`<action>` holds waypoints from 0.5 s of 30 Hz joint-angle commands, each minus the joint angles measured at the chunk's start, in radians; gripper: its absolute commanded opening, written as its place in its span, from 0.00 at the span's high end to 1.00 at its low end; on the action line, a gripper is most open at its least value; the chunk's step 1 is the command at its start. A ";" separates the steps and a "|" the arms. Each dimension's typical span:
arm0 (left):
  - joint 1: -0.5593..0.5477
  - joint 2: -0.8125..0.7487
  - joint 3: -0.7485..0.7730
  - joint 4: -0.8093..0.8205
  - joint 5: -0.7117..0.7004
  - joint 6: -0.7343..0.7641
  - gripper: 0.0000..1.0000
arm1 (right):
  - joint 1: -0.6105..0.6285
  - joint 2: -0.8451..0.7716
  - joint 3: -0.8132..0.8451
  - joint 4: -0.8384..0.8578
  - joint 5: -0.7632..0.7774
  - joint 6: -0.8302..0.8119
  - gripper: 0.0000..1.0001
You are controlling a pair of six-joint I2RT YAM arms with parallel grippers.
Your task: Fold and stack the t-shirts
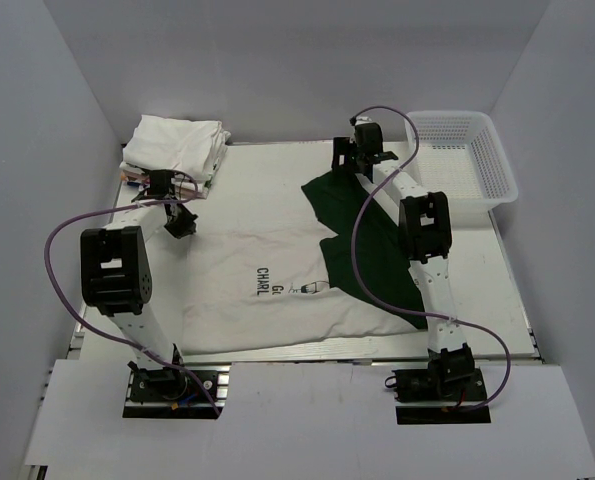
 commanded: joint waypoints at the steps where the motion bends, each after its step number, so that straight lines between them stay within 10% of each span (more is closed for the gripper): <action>1: -0.005 -0.054 0.031 0.030 -0.023 0.018 1.00 | 0.001 0.024 0.037 0.018 -0.067 -0.011 0.16; 2: -0.005 -0.045 0.040 0.021 -0.023 0.018 1.00 | 0.007 0.027 0.034 0.006 -0.071 -0.014 0.36; 7: -0.005 -0.045 0.041 0.021 -0.033 0.018 1.00 | 0.017 -0.052 -0.069 -0.027 -0.030 -0.054 0.77; 8: -0.005 -0.045 0.041 0.021 -0.033 0.018 1.00 | 0.020 -0.085 -0.117 0.013 0.013 -0.057 1.00; 15: 0.004 0.044 0.122 0.064 -0.010 0.018 1.00 | 0.008 -0.080 0.003 0.073 0.114 -0.106 1.00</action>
